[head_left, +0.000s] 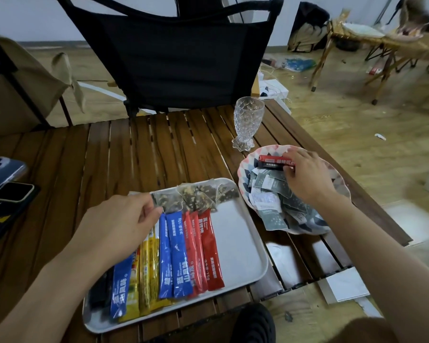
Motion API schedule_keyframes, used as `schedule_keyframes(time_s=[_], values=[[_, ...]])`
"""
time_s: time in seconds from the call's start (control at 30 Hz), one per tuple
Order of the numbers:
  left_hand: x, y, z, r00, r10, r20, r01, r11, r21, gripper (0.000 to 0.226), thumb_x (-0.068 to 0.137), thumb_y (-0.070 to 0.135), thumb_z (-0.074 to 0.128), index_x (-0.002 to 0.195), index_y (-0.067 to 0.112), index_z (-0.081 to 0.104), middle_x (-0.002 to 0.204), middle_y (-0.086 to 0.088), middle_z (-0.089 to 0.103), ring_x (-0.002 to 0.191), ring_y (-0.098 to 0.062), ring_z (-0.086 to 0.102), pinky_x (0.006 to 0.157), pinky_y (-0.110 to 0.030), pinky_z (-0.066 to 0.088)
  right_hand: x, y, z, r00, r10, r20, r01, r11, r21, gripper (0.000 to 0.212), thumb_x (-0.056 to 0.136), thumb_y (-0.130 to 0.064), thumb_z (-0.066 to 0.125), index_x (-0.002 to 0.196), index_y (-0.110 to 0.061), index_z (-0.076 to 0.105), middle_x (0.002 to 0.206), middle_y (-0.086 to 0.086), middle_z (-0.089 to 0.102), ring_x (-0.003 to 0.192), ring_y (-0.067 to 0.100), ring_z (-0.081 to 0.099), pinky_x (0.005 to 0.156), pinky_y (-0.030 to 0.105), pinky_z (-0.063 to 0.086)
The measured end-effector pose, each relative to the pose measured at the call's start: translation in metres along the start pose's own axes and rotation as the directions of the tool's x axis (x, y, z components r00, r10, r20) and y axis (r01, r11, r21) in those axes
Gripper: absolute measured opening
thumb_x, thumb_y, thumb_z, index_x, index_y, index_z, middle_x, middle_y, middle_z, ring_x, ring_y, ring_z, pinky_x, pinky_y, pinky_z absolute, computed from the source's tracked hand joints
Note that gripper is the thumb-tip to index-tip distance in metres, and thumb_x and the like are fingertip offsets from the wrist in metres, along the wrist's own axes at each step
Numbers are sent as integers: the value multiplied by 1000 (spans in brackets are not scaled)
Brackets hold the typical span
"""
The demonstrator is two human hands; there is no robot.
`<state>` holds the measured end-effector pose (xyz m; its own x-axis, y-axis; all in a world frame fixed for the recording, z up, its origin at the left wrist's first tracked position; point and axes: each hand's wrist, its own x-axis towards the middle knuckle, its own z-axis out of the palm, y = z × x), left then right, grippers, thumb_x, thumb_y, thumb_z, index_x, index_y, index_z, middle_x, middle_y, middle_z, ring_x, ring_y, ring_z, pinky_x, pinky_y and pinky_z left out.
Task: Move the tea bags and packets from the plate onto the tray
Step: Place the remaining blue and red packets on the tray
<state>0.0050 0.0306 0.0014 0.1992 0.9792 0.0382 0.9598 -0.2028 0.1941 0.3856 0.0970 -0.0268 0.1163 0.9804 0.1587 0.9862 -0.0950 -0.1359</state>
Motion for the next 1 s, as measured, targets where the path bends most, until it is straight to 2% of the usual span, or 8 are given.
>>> schedule_keyframes(time_s=[0.1,0.2,0.33,0.43,0.57,0.73,0.9,1.0], values=[[-1,1,-1,1000,-2,17,2,1000,-9,32,95,59,45,77,34,52,65,13,62,57,1,60,48,-17,49,-2,1,8,1000,23,-11,-23,1000,-10,32,101,-24,47,130,-15,57,131,12,60,125,36,49,106,49,38],[-1,1,-2,1000,-6,12,6,1000,-8,33,95,59,45,77,33,52,64,12,63,57,2,61,49,-18,51,-1,2,10,996,53,-68,-54,998,-15,29,99,-27,54,122,-16,66,119,13,64,113,37,54,100,47,42],[-2,2,-3,1000,-3,13,3,1000,-20,32,95,58,46,77,33,53,65,12,63,58,1,62,49,-17,49,0,4,8,991,113,-75,-102,985,141,19,91,-25,66,108,-19,73,109,4,68,105,27,58,92,46,50],[-3,1,-3,1000,0,11,0,1000,-20,32,95,59,46,78,33,53,65,13,63,59,2,61,47,-14,45,0,3,6,986,163,-26,-153,964,217,17,90,-23,70,106,-19,71,98,0,70,86,19,63,75,35,54],[-3,-1,-3,1000,-7,16,8,1000,-23,33,93,61,45,79,33,53,65,13,63,58,3,60,47,-12,38,0,3,5,973,226,37,-227,934,275,18,89,-28,72,102,-16,71,86,-1,69,71,9,61,54,19,41],[-5,-2,-5,1000,-16,17,16,999,-31,33,93,62,45,79,33,53,65,14,63,59,2,60,48,-12,38,-3,3,-2,965,259,52,-257,878,404,26,89,-32,72,107,-13,71,103,1,72,87,13,63,58,14,35],[-7,0,-8,1000,-18,18,19,999,-40,31,96,59,45,80,34,52,69,14,63,62,0,61,53,-18,48,-5,2,-10,935,352,36,-318,791,523,31,86,-17,75,116,-16,66,104,-4,70,75,-2,61,54,12,40],[-8,0,-9,1000,-4,10,5,999,-44,30,97,58,46,80,34,52,70,13,62,63,0,60,56,-20,51,-11,0,-16,934,358,-13,-287,768,573,26,87,-17,73,114,-18,71,99,-4,73,78,1,65,60,16,47]])
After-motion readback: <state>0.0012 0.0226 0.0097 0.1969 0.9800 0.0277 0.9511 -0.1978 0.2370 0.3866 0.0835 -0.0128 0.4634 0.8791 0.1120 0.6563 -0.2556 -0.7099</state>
